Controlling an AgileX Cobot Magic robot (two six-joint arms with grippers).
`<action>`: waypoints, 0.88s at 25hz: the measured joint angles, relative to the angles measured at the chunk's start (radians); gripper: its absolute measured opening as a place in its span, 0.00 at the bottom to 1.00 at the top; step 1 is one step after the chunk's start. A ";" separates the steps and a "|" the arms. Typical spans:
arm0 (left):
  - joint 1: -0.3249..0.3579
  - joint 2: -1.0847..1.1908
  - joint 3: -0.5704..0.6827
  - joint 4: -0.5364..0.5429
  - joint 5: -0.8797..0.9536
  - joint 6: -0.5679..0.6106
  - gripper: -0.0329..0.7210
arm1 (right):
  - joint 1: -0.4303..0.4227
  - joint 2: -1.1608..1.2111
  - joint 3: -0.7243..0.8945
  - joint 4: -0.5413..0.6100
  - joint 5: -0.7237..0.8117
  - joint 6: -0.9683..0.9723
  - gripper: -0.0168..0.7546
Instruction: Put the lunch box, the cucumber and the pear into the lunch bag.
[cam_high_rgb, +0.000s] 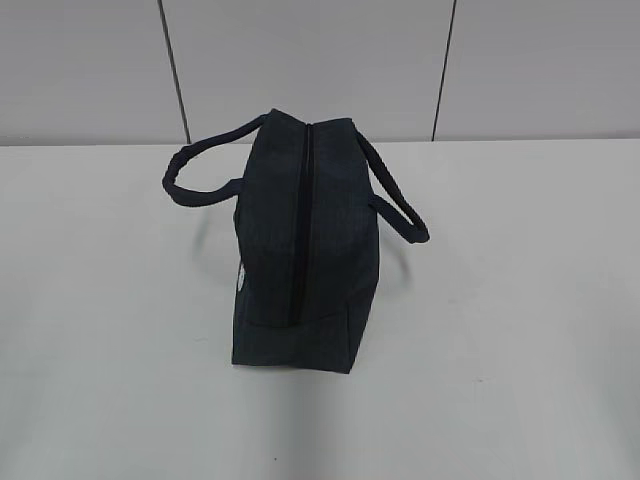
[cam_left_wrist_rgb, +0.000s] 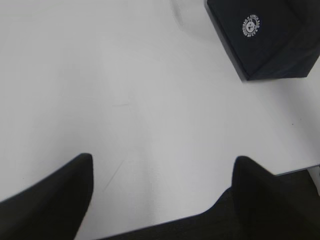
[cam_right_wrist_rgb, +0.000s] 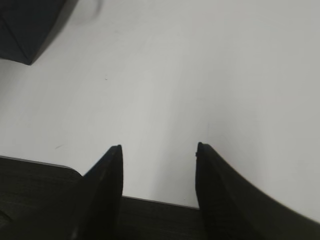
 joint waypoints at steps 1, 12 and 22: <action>0.000 0.000 0.000 0.000 0.000 0.000 0.79 | 0.000 0.000 0.000 0.000 0.000 0.000 0.48; 0.194 -0.026 0.000 0.000 0.000 0.000 0.79 | -0.080 -0.007 0.000 0.000 -0.002 0.000 0.48; 0.215 -0.154 0.000 0.000 0.000 -0.001 0.79 | -0.114 -0.153 0.000 0.000 -0.002 0.000 0.48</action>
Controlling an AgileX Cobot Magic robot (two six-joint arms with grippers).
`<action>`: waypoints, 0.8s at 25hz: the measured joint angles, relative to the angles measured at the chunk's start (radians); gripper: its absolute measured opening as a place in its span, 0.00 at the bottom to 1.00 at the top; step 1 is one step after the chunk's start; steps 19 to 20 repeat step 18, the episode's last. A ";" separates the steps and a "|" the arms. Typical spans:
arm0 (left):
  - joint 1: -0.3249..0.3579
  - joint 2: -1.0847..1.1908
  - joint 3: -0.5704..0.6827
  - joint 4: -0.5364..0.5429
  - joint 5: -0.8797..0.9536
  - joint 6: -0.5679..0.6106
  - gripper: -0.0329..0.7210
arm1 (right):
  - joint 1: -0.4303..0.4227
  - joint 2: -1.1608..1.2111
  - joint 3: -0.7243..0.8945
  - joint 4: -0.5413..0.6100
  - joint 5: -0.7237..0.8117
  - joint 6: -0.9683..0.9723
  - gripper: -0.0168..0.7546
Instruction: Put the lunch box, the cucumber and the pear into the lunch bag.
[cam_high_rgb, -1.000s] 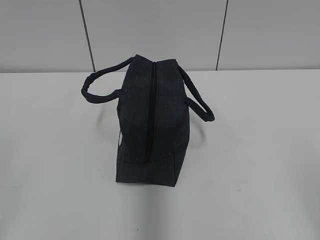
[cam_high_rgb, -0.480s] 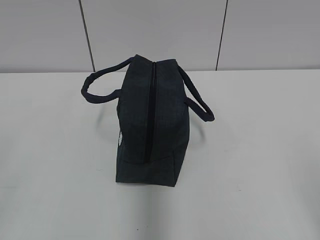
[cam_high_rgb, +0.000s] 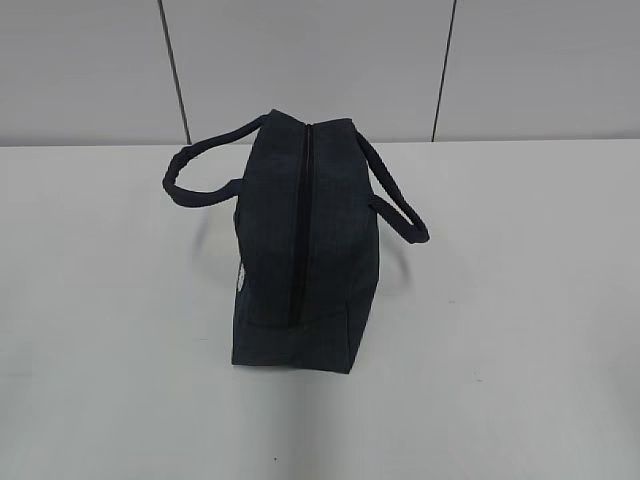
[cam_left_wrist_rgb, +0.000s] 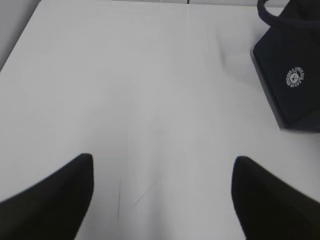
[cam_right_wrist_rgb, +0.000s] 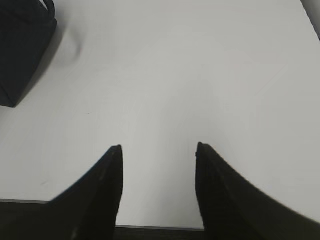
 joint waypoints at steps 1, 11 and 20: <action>0.000 -0.001 0.000 0.000 0.001 0.000 0.79 | 0.000 -0.004 0.000 0.000 0.002 0.000 0.48; 0.000 -0.001 0.000 -0.001 0.000 0.000 0.79 | 0.000 -0.006 0.000 -0.002 0.002 0.000 0.48; 0.000 -0.001 0.000 -0.001 0.000 0.000 0.79 | 0.000 -0.006 0.000 -0.002 0.002 0.000 0.48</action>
